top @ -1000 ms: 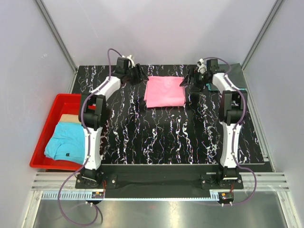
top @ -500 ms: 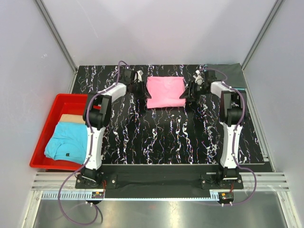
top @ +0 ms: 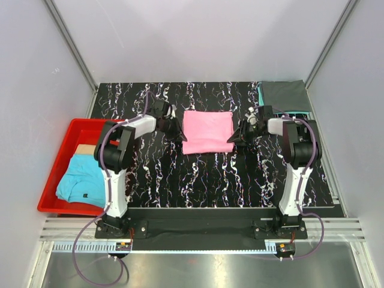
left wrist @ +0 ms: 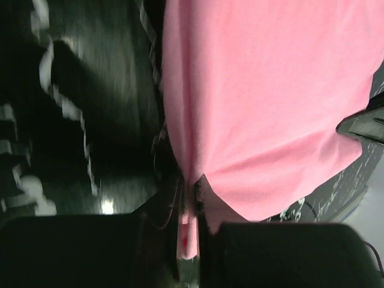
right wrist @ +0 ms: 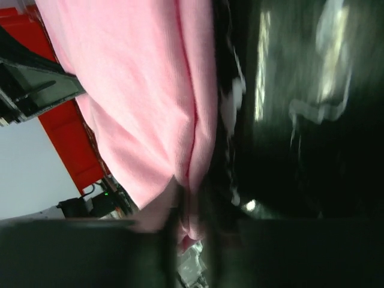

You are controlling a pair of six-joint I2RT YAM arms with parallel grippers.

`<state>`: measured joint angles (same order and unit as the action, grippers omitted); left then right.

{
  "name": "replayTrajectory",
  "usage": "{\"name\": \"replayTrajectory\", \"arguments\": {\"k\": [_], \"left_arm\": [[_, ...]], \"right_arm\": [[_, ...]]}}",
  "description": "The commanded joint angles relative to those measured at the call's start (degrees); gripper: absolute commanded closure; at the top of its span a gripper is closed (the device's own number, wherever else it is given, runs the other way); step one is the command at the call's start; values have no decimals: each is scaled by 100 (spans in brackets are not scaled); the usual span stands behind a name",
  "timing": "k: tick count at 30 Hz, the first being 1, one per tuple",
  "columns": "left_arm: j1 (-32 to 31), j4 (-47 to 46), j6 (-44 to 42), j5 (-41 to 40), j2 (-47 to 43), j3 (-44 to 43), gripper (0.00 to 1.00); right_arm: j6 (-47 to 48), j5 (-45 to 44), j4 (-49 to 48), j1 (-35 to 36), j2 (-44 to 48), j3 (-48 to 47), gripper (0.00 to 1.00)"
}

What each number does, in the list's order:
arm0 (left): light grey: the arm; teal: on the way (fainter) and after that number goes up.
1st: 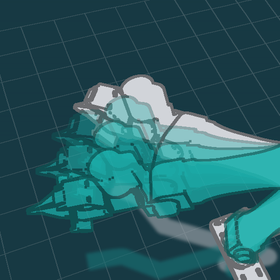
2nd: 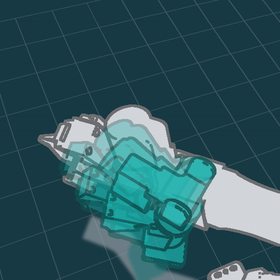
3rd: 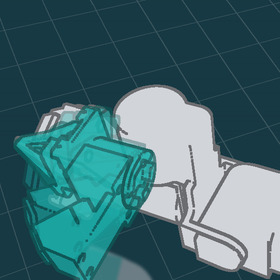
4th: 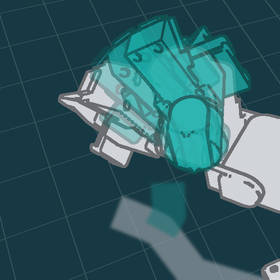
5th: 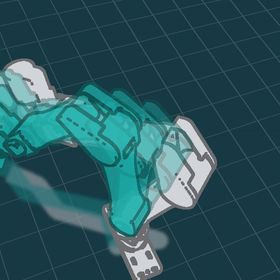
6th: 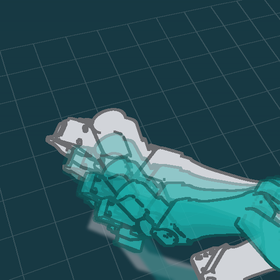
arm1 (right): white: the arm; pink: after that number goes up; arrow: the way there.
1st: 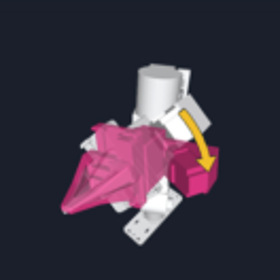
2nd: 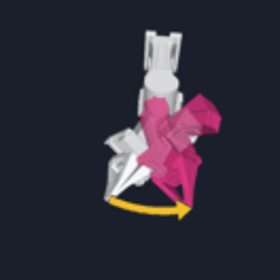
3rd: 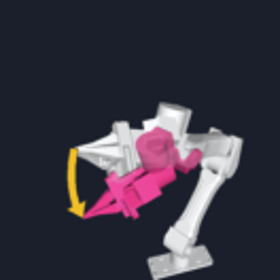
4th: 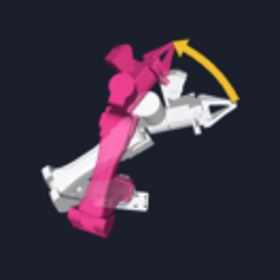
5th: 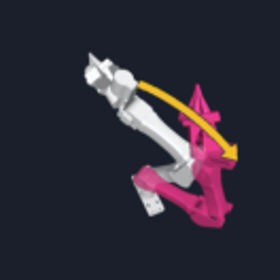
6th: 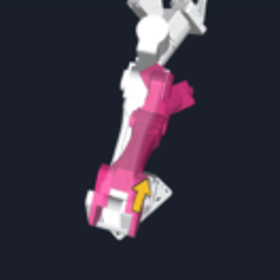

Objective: Fold and stack the t-shirts
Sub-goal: Fold the tshirt

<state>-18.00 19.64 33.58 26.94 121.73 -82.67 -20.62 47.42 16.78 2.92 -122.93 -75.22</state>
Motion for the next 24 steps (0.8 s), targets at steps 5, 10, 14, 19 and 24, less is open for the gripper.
{"name": "replayTrajectory", "arguments": {"k": [5, 10, 14, 19, 24], "left_arm": [[7, 163, 131, -418, -774, 840, 63], [-28, 636, -202, -759, -1055, 823, 59], [-168, 805, -291, -840, -1309, 840, 53], [-362, 744, -247, -901, -1328, 1095, 51], [-485, 594, -151, -647, -1126, 1201, 53]], "right_arm": [[-188, -189, -430, 33, 999, 1044, 39], [-144, -119, -280, 60, 1219, 1194, 39], [-74, -154, -131, 182, 1254, 1211, 39], [-38, -207, -69, 218, 1360, 1308, 39], [-74, -207, -157, 244, 1360, 1483, 42]]}}
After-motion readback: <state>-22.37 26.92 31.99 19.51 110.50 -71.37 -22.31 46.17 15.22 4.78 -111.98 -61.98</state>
